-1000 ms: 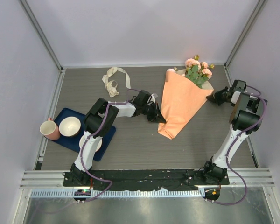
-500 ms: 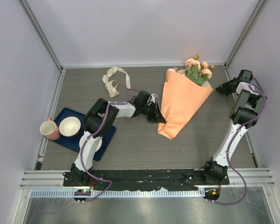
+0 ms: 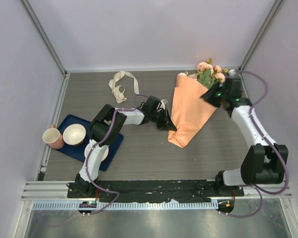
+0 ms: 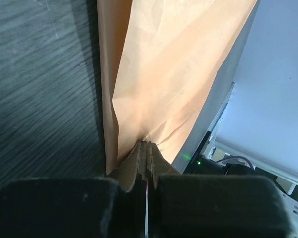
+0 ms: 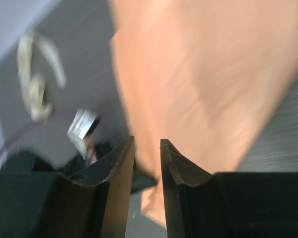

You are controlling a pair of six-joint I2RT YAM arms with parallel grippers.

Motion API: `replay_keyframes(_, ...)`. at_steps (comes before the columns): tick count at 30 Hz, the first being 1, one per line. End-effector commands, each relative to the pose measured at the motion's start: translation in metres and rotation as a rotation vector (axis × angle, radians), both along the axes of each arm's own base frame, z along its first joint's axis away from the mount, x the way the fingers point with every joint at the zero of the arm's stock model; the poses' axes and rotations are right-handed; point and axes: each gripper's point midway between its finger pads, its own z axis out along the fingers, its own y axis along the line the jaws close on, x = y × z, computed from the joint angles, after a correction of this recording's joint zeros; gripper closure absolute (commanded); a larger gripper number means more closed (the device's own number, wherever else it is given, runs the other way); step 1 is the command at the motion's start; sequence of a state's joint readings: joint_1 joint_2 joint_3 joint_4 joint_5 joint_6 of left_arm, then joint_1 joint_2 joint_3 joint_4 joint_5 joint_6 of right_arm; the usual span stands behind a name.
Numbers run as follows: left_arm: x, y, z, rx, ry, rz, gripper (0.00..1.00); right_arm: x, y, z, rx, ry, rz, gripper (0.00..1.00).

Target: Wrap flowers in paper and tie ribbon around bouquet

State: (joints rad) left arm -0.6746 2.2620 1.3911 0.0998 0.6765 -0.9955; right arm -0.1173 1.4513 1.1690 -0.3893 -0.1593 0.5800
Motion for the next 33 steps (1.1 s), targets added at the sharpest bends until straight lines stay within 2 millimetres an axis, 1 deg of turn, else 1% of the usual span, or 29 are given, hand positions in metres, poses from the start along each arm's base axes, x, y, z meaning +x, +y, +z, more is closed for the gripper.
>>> replay_keyframes(1,-0.037,0.049,-0.091,0.321,0.141,0.043,1.0,-0.072,0.119,-0.054,0.094,0.099,0.402,0.71)
replay_keyframes(2,-0.038,0.05,-0.093,0.325,0.144,0.043,1.0,-0.091,0.125,-0.074,0.089,0.142,0.422,0.79)
replay_keyframes(3,-0.037,0.05,-0.093,0.324,0.145,0.042,1.0,-0.102,0.141,-0.07,0.086,0.112,0.479,0.81)
replay_keyframes(4,-0.037,0.049,-0.093,0.322,0.146,0.044,1.0,-0.11,0.144,-0.076,0.081,0.121,0.492,0.82)
replay_keyframes(5,-0.037,0.049,-0.094,0.321,0.148,0.044,1.0,-0.124,0.146,-0.091,0.088,0.153,0.505,0.86)
replay_keyframes(6,-0.038,0.049,-0.094,0.319,0.15,0.045,1.0,-0.13,0.152,-0.094,0.102,0.146,0.531,0.87)
replay_keyframes(7,-0.038,0.049,-0.094,0.319,0.15,0.045,1.0,-0.132,0.16,-0.093,0.125,0.117,0.559,0.89)
replay_keyframes(8,-0.038,0.049,-0.094,0.32,0.15,0.044,1.0,-0.143,0.16,-0.107,0.142,0.157,0.555,0.91)
replay_keyframes(9,-0.038,0.049,-0.093,0.322,0.15,0.044,1.0,-0.145,0.165,-0.109,0.155,0.153,0.572,0.92)
replay_keyframes(10,-0.037,0.05,-0.093,0.327,0.147,0.044,1.0,-0.154,0.167,-0.119,0.175,0.184,0.581,0.95)
replay_keyframes(11,-0.036,0.051,-0.093,0.335,0.142,0.044,1.0,-0.156,0.169,-0.122,0.185,0.194,0.579,0.96)
replay_keyframes(15,-0.035,0.049,-0.091,0.331,0.141,0.047,1.0,-0.168,0.168,-0.14,0.194,0.254,0.571,0.96)
replay_keyframes(18,-0.035,0.05,-0.09,0.336,0.14,0.049,1.0,-0.182,0.163,-0.161,0.196,0.334,0.537,0.96)
replay_keyframes(20,-0.035,0.05,-0.09,0.337,0.144,0.049,1.0,-0.196,0.153,-0.182,0.17,0.406,0.5,0.97)
replay_keyframes(22,-0.035,0.05,-0.088,0.334,0.14,0.051,1.0,-0.205,0.146,-0.193,0.146,0.445,0.481,0.97)
replay_keyframes(24,-0.036,0.051,-0.088,0.336,0.137,0.049,1.0,-0.21,0.14,-0.199,0.125,0.475,0.467,0.97)
replay_keyframes(26,-0.036,0.052,-0.089,0.343,0.138,0.048,1.0,-0.214,0.139,-0.198,0.125,0.487,0.456,0.98)
replay_keyframes(27,-0.037,0.053,-0.09,0.346,0.138,0.047,1.0,-0.216,0.139,-0.193,0.135,0.484,0.456,0.98)
replay_keyframes(29,-0.037,0.054,-0.09,0.346,0.138,0.047,1.0,-0.209,0.141,-0.176,0.134,0.447,0.462,0.98)
replay_keyframes(30,-0.038,0.054,-0.091,0.347,0.139,0.047,1.0,-0.207,0.14,-0.164,0.126,0.418,0.461,0.98)
replay_keyframes(31,-0.038,0.054,-0.091,0.347,0.14,0.048,1.0,-0.195,0.143,-0.148,0.123,0.366,0.465,0.97)
replay_keyframes(33,-0.038,0.054,-0.091,0.346,0.14,0.049,1.0,-0.184,0.146,-0.131,0.125,0.306,0.469,0.96)
